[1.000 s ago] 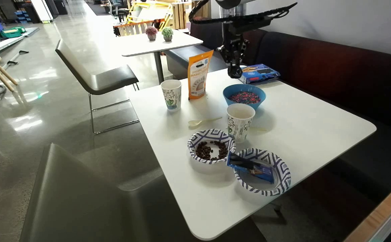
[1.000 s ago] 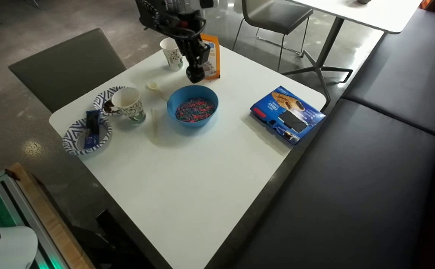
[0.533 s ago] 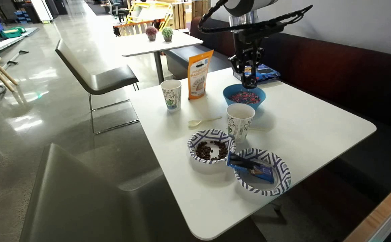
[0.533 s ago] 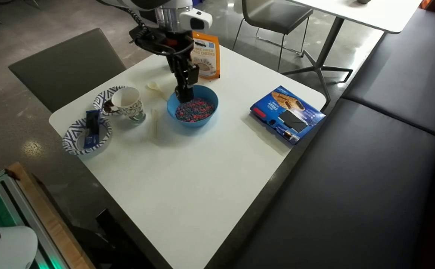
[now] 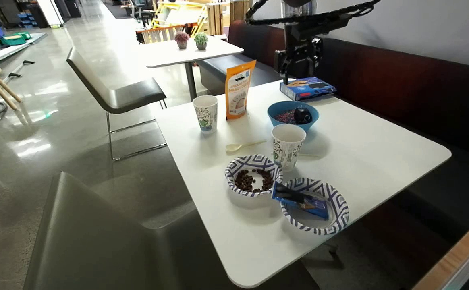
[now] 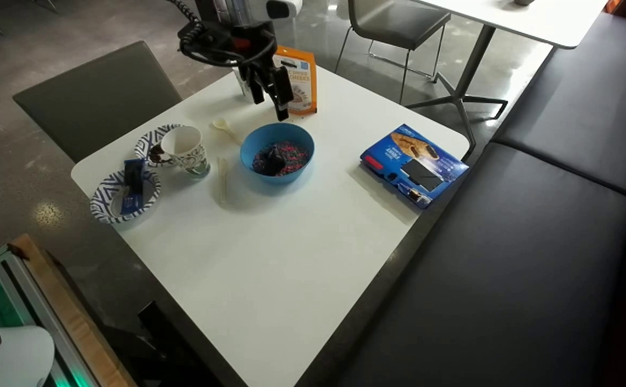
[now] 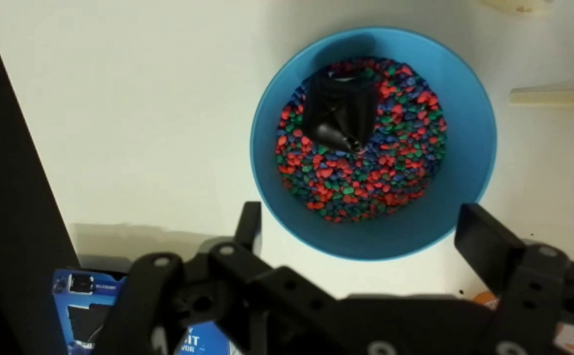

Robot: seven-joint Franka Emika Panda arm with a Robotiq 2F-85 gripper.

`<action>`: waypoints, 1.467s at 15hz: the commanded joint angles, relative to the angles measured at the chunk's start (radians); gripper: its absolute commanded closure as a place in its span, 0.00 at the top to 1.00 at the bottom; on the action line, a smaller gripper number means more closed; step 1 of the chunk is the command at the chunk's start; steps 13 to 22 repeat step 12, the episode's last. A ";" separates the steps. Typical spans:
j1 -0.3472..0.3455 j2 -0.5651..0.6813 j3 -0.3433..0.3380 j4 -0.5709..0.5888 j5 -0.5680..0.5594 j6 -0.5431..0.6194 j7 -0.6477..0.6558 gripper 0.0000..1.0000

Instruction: Pick up the black object, then drop it into the bowl

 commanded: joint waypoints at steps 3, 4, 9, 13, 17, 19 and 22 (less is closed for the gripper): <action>-0.013 -0.241 0.046 -0.215 0.023 0.053 -0.039 1.00; -0.019 -0.281 0.052 -0.248 0.032 0.067 -0.064 0.99; -0.036 -0.302 0.063 -0.254 0.059 0.113 -0.162 1.00; -0.040 -0.318 0.063 -0.274 0.065 0.119 -0.182 1.00; -0.040 -0.318 0.063 -0.274 0.065 0.119 -0.182 1.00; -0.040 -0.318 0.063 -0.274 0.065 0.119 -0.182 1.00; -0.040 -0.318 0.063 -0.274 0.065 0.119 -0.182 1.00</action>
